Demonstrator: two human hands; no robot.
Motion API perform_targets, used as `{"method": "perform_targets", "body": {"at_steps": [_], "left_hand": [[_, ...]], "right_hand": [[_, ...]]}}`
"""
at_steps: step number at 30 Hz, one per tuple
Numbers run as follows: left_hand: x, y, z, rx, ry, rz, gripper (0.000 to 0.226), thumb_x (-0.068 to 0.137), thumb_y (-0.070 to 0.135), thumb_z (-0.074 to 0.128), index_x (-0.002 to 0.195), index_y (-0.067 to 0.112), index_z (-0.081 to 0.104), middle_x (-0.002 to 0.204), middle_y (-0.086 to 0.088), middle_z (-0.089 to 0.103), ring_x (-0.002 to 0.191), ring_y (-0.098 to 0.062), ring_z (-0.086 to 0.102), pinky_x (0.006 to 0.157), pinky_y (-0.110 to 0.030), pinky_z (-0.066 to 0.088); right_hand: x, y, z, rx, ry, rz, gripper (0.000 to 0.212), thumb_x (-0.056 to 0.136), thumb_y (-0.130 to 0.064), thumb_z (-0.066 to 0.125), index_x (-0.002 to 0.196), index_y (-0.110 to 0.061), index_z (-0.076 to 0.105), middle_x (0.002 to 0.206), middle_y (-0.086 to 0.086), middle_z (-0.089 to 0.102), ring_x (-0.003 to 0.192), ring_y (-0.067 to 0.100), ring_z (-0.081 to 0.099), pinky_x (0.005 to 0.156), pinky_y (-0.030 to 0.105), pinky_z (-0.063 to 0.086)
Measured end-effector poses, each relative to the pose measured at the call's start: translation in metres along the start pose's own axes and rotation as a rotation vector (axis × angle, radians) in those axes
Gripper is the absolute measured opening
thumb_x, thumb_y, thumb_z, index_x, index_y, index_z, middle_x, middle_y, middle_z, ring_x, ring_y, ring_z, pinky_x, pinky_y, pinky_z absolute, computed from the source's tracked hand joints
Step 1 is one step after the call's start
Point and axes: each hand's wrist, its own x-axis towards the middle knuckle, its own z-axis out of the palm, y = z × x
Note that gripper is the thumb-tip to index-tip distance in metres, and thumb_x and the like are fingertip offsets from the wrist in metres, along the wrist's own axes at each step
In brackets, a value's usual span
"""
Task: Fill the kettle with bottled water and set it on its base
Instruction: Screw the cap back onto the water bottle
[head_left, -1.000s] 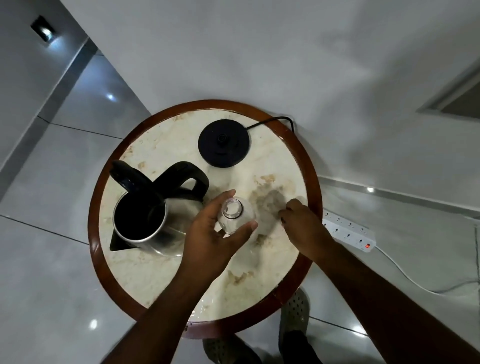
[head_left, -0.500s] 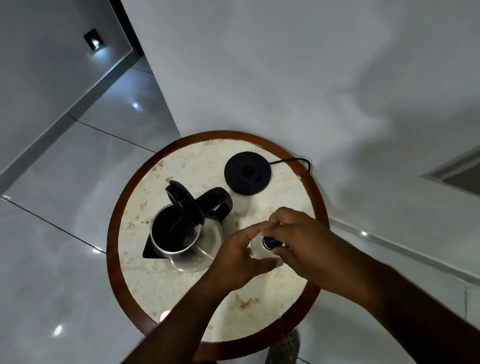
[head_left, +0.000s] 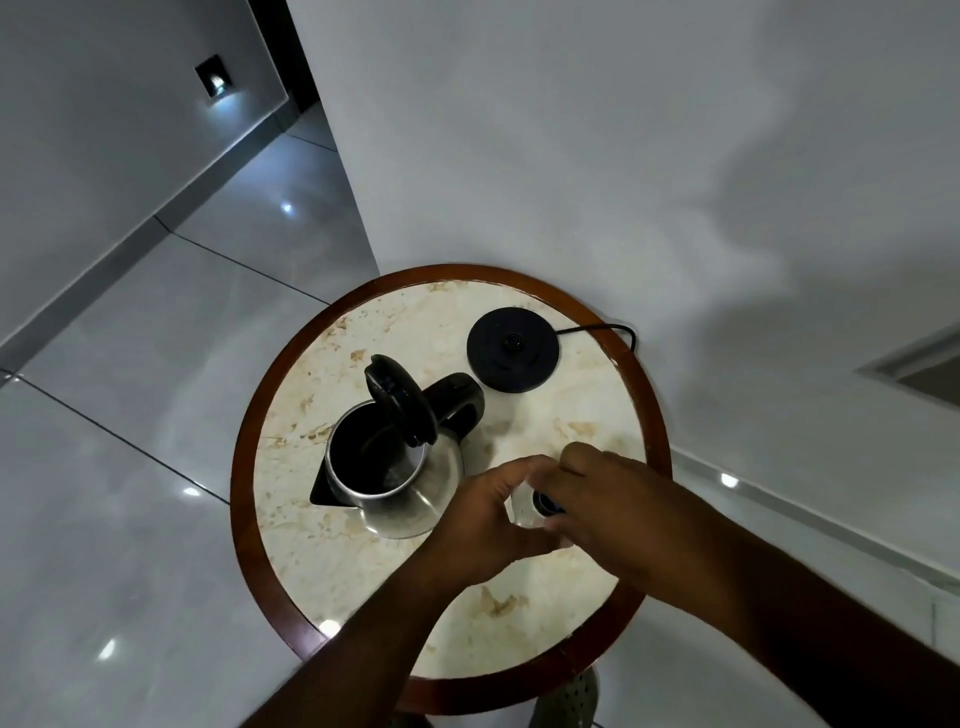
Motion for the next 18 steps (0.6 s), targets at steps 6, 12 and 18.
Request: {"method": "perform_targets", "body": {"at_steps": [6,12,18], "left_hand": [[0.0,-0.004,-0.002,-0.009,0.004,-0.016,0.048,0.067,0.013,0.084,0.109,0.027,0.066,0.1,0.007,0.071,0.091,-0.006,0.065,0.079,-0.014,0.047],[-0.001,-0.006,-0.001,-0.029,-0.022,-0.016,0.052,0.067,0.016,0.086,0.114,0.025,0.065,0.107,0.004,0.072,0.098,-0.008,0.067,0.084,-0.022,0.051],[0.003,-0.008,-0.004,-0.013,-0.051,-0.033,0.052,0.067,0.024,0.085,0.114,0.033,0.064,0.107,0.004,0.071,0.097,-0.011,0.067,0.085,-0.021,0.053]], "right_hand": [[-0.005,-0.007,0.003,-0.112,0.213,-0.005,0.047,0.061,-0.044,0.085,0.081,-0.004,0.071,0.066,0.011,0.071,0.048,0.019,0.067,0.042,0.023,0.052],[-0.007,0.008,0.021,0.061,0.137,-0.073,0.048,0.095,-0.033,0.051,0.139,-0.021,0.035,0.133,0.006,0.047,0.106,0.021,0.06,0.079,0.022,0.043],[-0.002,0.008,0.02,-0.102,0.029,-0.118,0.046,0.099,-0.027,0.04,0.143,-0.016,0.032,0.146,0.011,0.037,0.123,0.025,0.049,0.096,0.035,0.045]]}}
